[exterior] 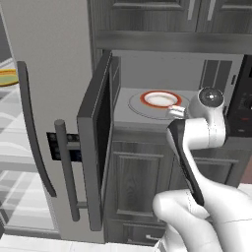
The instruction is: Transport the steak from the fridge to the microwave and turn on the microwave.
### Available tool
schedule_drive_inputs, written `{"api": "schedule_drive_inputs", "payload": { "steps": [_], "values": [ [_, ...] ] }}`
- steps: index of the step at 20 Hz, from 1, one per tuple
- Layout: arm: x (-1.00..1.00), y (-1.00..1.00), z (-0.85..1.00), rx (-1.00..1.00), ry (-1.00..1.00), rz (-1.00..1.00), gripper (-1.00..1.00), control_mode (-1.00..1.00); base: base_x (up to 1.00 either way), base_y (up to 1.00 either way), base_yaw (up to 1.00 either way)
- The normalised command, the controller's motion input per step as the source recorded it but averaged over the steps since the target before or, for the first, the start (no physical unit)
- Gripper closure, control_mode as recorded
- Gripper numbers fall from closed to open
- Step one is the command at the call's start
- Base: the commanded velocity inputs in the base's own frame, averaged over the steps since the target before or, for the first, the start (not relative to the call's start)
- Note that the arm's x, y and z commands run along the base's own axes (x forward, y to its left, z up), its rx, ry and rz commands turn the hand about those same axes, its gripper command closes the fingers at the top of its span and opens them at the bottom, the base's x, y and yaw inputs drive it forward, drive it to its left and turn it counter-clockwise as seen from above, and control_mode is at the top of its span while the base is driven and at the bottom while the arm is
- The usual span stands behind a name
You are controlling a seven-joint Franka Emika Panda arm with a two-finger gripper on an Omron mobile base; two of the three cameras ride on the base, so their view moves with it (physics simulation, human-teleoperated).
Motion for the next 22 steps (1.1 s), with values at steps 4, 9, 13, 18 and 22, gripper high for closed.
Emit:
{"api": "schedule_drive_inputs", "payload": {
  "steps": [4, 9, 13, 18, 22],
  "values": [
    [0.30, 0.00, 0.13, -0.03, -0.04, 0.01, 1.00, -1.00, 0.00, 0.00, 0.00],
    [0.24, 0.00, 0.25, -0.01, -0.04, 0.01, 1.00, -1.00, 0.00, 0.00, 0.00],
    [0.40, 0.00, 0.11, 0.00, -0.02, 0.02, 1.00, -1.00, 0.00, 0.00, 0.00],
    [0.58, 0.00, 0.00, 0.00, 0.00, 0.04, 1.00, -1.00, 0.00, 0.00, 0.00],
    [0.68, 0.00, 0.00, 0.00, 0.00, 0.05, 1.00, -1.00, 0.00, 0.00, 0.00]
  ]
}}
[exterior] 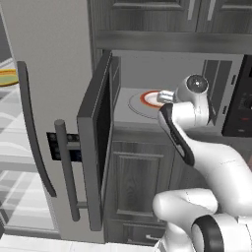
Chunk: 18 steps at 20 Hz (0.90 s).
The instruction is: Transport the steak from the fridge to the microwave and turn on the microwave.
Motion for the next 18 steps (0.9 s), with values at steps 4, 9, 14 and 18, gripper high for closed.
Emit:
{"api": "schedule_drive_inputs", "payload": {
  "steps": [4, 9, 14, 18],
  "values": [
    [0.68, 0.00, 0.00, 0.00, 0.00, 0.05, 1.00, -1.00, 0.00, 0.00, 0.00],
    [0.60, 0.00, 0.00, 0.00, 0.00, 0.04, 1.00, -1.00, 0.00, 0.00, 0.00],
    [0.56, 0.00, -0.13, 0.00, 0.01, 0.04, 1.00, -1.00, 0.00, 0.00, 0.00],
    [0.54, 0.00, -0.28, 0.00, 0.04, 0.04, 1.00, -1.00, 0.00, 0.00, 0.00]
  ]
}}
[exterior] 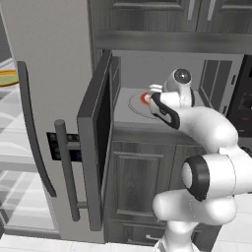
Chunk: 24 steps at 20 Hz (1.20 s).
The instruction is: Transport the steak from the fridge to the microwave and turn on the microwave.
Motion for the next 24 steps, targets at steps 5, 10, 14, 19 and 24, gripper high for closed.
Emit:
{"api": "schedule_drive_inputs", "payload": {
  "steps": [5, 10, 14, 19, 24],
  "values": [
    [0.51, 0.00, -0.26, 0.00, 0.03, 0.04, 1.00, -1.00, 0.00, 0.00, 0.00],
    [0.39, -0.02, -0.12, 0.00, 0.00, 0.04, 1.00, -1.00, 0.00, 0.00, 0.00],
    [0.30, -0.06, -0.16, 0.00, 0.00, 0.02, 1.00, -1.00, 0.00, 0.00, 0.00],
    [0.14, -0.08, -0.17, 0.00, 0.00, 0.00, 1.00, -1.00, 0.00, 0.00, 0.00],
    [0.09, -0.05, -0.13, 0.00, 0.00, 0.00, 1.00, -1.00, 0.00, 0.00, 0.00]
  ]
}}
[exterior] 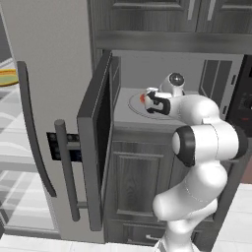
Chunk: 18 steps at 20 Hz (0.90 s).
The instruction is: Transport the steak from the fridge to the microwave and turn on the microwave.
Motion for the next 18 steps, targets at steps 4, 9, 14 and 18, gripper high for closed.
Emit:
{"api": "schedule_drive_inputs", "payload": {
  "steps": [4, 9, 14, 18],
  "values": [
    [0.04, 0.00, -0.03, 0.00, 0.00, 0.00, 1.00, -1.00, 0.00, 0.00, 0.00],
    [0.00, -0.01, 0.00, 0.00, 0.00, 0.00, -1.00, -1.00, 0.00, 0.00, 0.00],
    [0.00, -0.11, 0.00, 0.00, 0.00, 0.00, -1.00, -1.00, 0.00, 0.00, 0.00],
    [0.00, -0.35, -0.01, 0.00, -0.01, 0.02, -1.00, -1.00, 0.00, 0.00, 0.00]
  ]
}}
